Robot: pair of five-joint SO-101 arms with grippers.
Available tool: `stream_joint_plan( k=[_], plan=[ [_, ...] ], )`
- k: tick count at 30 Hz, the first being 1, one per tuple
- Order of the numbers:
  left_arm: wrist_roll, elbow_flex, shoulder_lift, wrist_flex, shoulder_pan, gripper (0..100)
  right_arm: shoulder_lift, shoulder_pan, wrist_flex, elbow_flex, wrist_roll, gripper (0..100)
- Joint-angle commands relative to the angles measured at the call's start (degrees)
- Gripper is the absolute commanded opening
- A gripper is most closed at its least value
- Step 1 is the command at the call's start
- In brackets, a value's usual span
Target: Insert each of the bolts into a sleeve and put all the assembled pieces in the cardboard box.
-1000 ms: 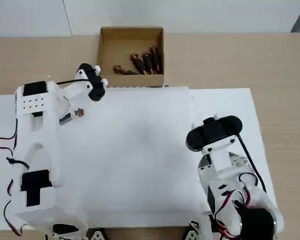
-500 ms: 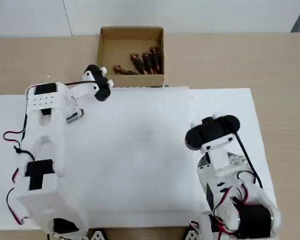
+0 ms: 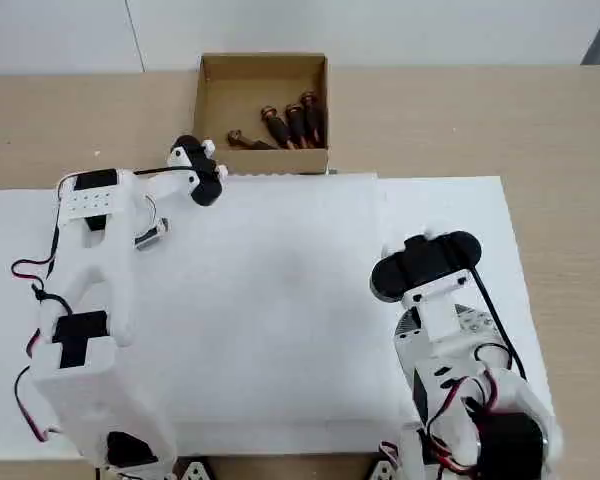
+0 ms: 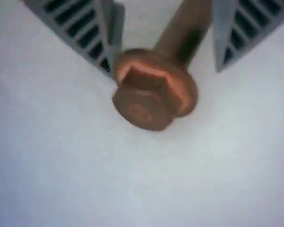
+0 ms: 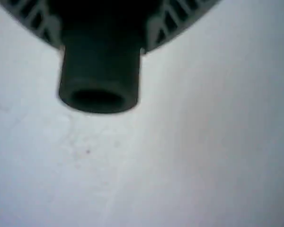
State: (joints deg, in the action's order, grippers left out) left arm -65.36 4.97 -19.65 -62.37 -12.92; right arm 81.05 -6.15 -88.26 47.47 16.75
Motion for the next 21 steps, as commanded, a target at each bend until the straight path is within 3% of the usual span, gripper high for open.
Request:
stream_joint_plan(
  k=[1, 7, 13, 21],
  plan=[
    [-0.44, -2.07, 0.35, 1.41, -0.35, 13, -0.40, -0.04, 1.45, -0.35, -0.09, 0.7],
    [-0.44, -1.98, 0.35, -1.32, -0.18, 0, -0.40, -3.12, 1.45, -0.44, -0.09, 0.4],
    [-0.44, -2.68, 0.97, -4.66, -0.53, 1, -0.40, -4.53, 1.45, -0.53, -0.09, 0.4],
    [-0.09, -19.82, 0.97, -24.18, 2.20, 1, -0.40, -4.62, 1.27, -3.52, -0.09, 0.4]
  ],
)
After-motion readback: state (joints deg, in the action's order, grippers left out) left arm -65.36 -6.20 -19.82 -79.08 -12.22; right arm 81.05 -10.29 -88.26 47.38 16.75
